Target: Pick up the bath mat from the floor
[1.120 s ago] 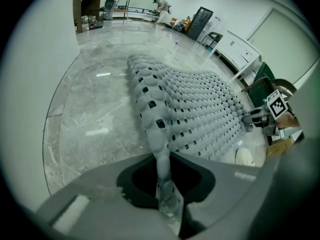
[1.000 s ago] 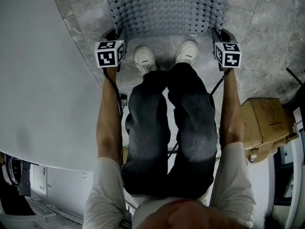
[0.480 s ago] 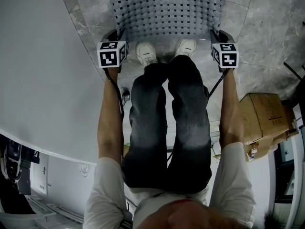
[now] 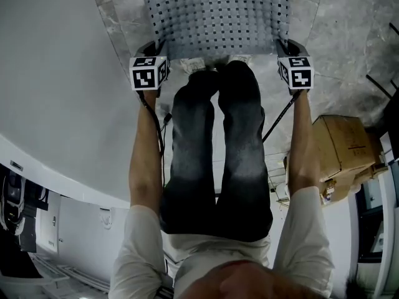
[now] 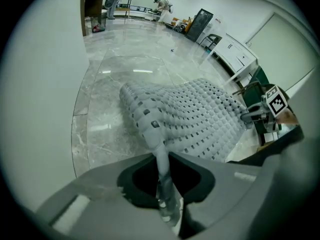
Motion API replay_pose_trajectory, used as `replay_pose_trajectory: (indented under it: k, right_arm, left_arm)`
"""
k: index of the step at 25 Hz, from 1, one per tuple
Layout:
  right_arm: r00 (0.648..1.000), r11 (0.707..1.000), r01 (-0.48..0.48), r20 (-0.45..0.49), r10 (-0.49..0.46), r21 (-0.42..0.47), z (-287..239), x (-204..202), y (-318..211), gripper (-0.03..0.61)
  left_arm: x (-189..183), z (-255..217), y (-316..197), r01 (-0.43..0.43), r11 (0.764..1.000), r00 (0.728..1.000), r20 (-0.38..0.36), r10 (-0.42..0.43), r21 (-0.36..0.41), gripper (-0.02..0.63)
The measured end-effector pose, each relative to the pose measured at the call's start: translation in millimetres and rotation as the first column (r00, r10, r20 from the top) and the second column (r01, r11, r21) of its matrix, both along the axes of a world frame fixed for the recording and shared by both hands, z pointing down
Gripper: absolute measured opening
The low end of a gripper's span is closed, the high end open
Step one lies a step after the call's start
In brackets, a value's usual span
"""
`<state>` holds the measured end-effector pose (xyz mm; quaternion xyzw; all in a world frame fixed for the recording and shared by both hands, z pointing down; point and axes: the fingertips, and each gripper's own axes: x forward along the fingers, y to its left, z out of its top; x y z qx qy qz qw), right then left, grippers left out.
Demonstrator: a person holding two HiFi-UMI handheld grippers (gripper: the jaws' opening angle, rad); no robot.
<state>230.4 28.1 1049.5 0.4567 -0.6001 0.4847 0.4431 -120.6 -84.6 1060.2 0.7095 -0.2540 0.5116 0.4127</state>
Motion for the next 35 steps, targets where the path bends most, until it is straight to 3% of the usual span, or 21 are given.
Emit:
replay_pose_trajectory:
  k: [35]
  right_arm:
    - [0.999, 0.995, 0.045, -0.001, -0.045, 0.084, -240.7, -18.3, -11.4, 0.043]
  left_arm:
    - [-5.6, -240.0, -7.3, 0.041, 0.995, 0.999, -0.039, -0.037, 0.090, 0.051]
